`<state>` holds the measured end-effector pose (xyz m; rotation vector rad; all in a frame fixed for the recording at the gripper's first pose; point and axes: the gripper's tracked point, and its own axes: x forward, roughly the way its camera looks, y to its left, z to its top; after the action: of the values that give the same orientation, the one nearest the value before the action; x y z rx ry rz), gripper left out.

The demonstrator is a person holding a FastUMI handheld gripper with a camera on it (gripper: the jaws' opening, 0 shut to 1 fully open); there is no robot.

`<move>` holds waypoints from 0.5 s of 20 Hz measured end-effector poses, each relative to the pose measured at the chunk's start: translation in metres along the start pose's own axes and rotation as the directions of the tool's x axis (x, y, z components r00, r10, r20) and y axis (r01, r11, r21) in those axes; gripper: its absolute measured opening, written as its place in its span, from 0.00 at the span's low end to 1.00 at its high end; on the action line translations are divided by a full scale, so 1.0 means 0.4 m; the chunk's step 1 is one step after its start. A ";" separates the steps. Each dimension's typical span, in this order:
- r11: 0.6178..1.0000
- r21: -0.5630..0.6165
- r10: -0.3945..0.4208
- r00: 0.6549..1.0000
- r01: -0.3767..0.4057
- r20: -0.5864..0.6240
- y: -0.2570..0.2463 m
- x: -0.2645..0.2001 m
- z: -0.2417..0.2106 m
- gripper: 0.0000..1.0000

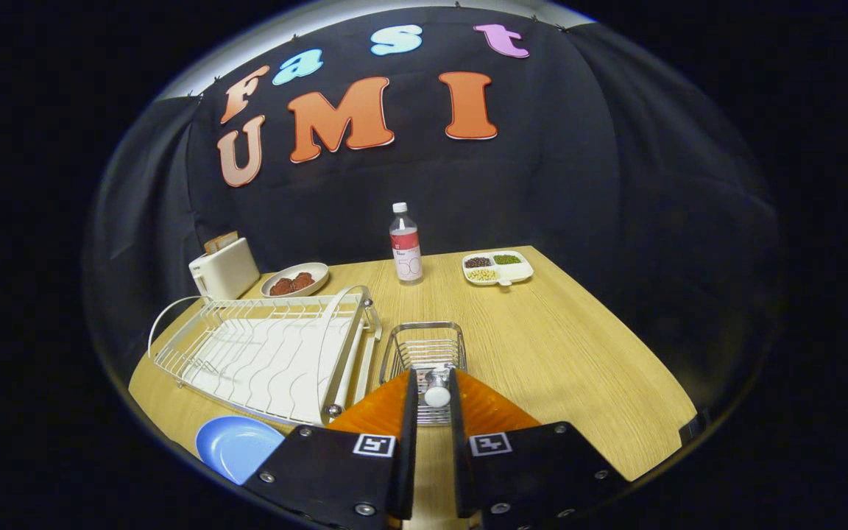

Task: Take the plate from the dish rack, then take the spoon from the basket and place it into the plate.

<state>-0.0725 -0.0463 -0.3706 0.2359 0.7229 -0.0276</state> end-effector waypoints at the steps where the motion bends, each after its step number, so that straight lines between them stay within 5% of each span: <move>1: 1.000 0.003 -0.006 1.000 0.006 0.012 -0.002 0.004 0.010 0.18; 10: 1.000 -0.009 -0.016 1.000 0.016 0.025 -0.007 -0.045 0.101 0.10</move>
<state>-0.0599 -0.0591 -0.3298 0.2203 0.7003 -0.0426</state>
